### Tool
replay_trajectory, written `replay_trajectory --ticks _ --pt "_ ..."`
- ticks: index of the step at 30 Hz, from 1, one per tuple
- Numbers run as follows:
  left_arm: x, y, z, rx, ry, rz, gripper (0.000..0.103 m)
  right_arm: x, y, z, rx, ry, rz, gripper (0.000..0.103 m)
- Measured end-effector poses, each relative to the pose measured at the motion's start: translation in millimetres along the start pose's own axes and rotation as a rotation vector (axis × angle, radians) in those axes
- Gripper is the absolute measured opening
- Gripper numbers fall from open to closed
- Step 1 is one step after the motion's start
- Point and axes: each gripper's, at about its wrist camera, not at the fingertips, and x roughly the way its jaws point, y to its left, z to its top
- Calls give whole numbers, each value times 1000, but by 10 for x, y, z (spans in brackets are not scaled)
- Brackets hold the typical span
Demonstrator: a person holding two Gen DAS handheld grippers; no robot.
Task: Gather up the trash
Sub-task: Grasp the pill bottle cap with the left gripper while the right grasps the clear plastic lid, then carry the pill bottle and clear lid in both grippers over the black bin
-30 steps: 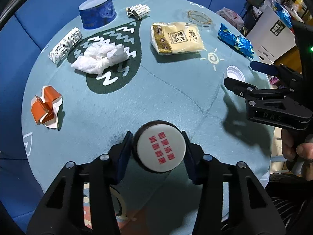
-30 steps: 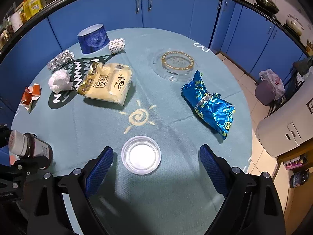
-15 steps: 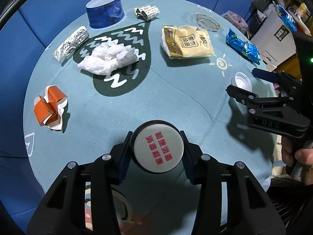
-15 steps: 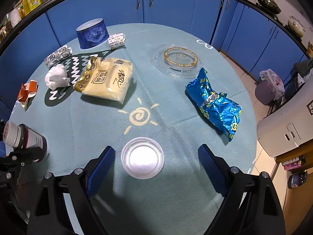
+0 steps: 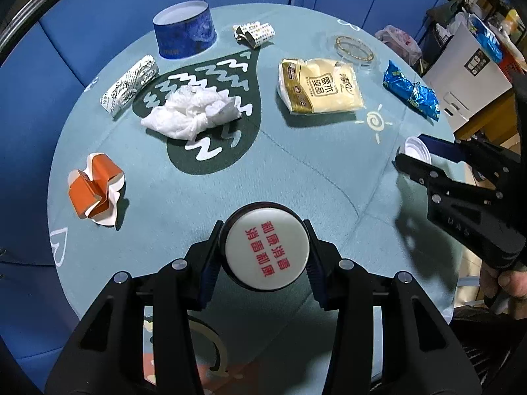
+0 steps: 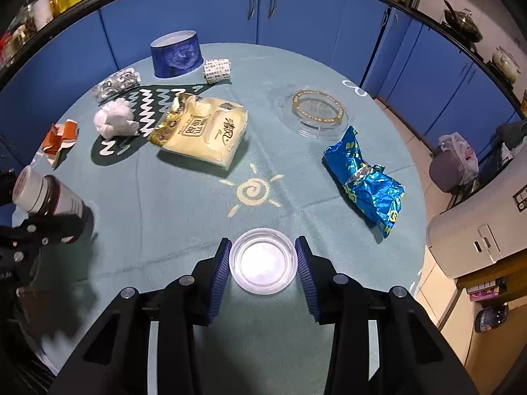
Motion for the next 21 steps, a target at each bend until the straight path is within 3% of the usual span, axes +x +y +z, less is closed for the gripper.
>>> replay_trajectory --ticks 21 --pt "-374 -446 89 92 -102 36 47 -613 -229 -141 56 -115 -15 39"
